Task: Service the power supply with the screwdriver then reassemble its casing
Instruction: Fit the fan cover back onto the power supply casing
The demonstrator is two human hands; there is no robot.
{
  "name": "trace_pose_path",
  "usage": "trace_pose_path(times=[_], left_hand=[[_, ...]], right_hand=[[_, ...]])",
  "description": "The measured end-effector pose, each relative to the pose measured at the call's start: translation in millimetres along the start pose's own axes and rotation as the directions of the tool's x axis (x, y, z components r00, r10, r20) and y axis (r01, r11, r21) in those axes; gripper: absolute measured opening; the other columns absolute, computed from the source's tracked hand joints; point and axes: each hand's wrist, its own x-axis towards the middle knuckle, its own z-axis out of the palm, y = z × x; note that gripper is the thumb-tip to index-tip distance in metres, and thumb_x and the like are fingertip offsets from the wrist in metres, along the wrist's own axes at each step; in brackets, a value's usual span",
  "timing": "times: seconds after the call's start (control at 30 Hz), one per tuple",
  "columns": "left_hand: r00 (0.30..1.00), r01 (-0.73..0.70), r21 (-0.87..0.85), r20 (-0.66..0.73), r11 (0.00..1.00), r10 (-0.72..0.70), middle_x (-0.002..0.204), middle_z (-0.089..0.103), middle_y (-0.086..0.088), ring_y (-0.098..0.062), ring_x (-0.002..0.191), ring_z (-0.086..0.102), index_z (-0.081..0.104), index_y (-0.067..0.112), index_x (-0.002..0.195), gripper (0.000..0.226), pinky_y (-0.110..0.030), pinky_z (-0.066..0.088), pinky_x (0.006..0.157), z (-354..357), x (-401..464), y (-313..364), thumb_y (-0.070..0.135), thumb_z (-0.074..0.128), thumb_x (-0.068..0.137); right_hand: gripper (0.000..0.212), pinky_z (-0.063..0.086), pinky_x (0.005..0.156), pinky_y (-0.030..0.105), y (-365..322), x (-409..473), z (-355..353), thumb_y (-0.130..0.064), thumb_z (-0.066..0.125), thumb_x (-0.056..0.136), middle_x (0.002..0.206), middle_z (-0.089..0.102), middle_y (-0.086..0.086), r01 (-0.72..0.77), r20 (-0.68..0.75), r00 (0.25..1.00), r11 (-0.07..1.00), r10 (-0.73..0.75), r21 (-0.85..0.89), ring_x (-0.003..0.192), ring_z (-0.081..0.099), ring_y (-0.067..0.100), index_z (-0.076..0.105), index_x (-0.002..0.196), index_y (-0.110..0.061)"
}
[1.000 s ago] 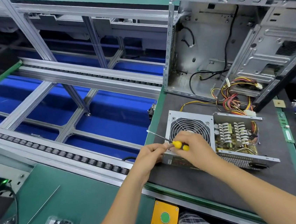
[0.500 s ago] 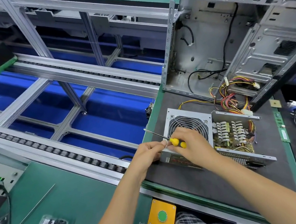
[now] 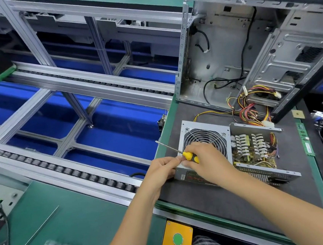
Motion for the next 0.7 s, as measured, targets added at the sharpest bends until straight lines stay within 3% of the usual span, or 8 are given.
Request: trace_pose_path(times=[0.23, 0.37, 0.5, 0.63, 0.7], left_hand=[[1.000, 0.014, -0.036, 0.017, 0.999, -0.013, 0.052, 0.031, 0.008, -0.008, 0.052, 0.032, 0.074, 0.023, 0.074, 0.026, -0.022, 0.037, 0.064, 0, 0, -3, 0.040, 0.064, 0.091], [0.999, 0.011, -0.017, 0.049, 1.000, -0.010, 0.057, 0.029, 0.003, -0.011, 0.057, 0.031, 0.075, 0.020, 0.080, 0.029, -0.023, 0.038, 0.068, -3, 2, -2, 0.047, 0.065, 0.087], [0.996, 0.017, -0.021, 0.090, 1.000, -0.015, 0.056, 0.030, 0.005, -0.010, 0.058, 0.036, 0.075, 0.020, 0.084, 0.035, -0.026, 0.043, 0.076, -6, 4, -5, 0.054, 0.067, 0.082], [0.988, 0.021, 0.007, 0.153, 1.000, -0.022, 0.072, 0.044, -0.005, -0.014, 0.074, 0.046, 0.077, 0.019, 0.097, 0.048, -0.027, 0.050, 0.086, -11, 6, -6, 0.063, 0.069, 0.077], [0.982, 0.033, 0.008, 0.185, 0.999, -0.034, 0.068, 0.045, -0.001, -0.011, 0.074, 0.048, 0.076, 0.020, 0.102, 0.050, -0.026, 0.049, 0.087, -14, 8, -5, 0.062, 0.071, 0.076]], right_hand=[[0.017, 0.044, 0.071, 0.036, -2, -4, 4, -0.033, 0.056, 0.092, 0.086, 0.046, -0.005, 0.046, -0.005, 0.999, 0.997, -0.047, -0.064, 0.083, 0.050, 0.020, 0.051, 0.089, -0.017], [0.027, 0.041, 0.063, 0.035, 0, 4, 1, -0.036, 0.061, 0.088, 0.072, 0.045, -0.007, -0.027, 0.036, 0.999, 0.999, 0.028, -0.022, 0.072, 0.046, 0.019, 0.047, 0.075, -0.017], [0.028, 0.041, 0.061, 0.034, 2, 10, -2, -0.036, 0.066, 0.085, 0.068, 0.049, -0.005, -0.068, 0.079, 0.995, 0.998, 0.066, 0.015, 0.069, 0.046, 0.019, 0.051, 0.077, -0.014], [0.034, 0.034, 0.055, 0.032, 5, 10, -1, -0.039, 0.070, 0.081, 0.063, 0.047, -0.004, -0.090, 0.090, 0.992, 0.996, 0.087, 0.028, 0.063, 0.043, 0.018, 0.046, 0.069, -0.019], [0.039, 0.032, 0.055, 0.032, 7, 12, -1, -0.041, 0.072, 0.078, 0.061, 0.044, -0.004, -0.108, 0.098, 0.990, 0.993, 0.103, 0.052, 0.062, 0.040, 0.018, 0.042, 0.064, -0.022]])
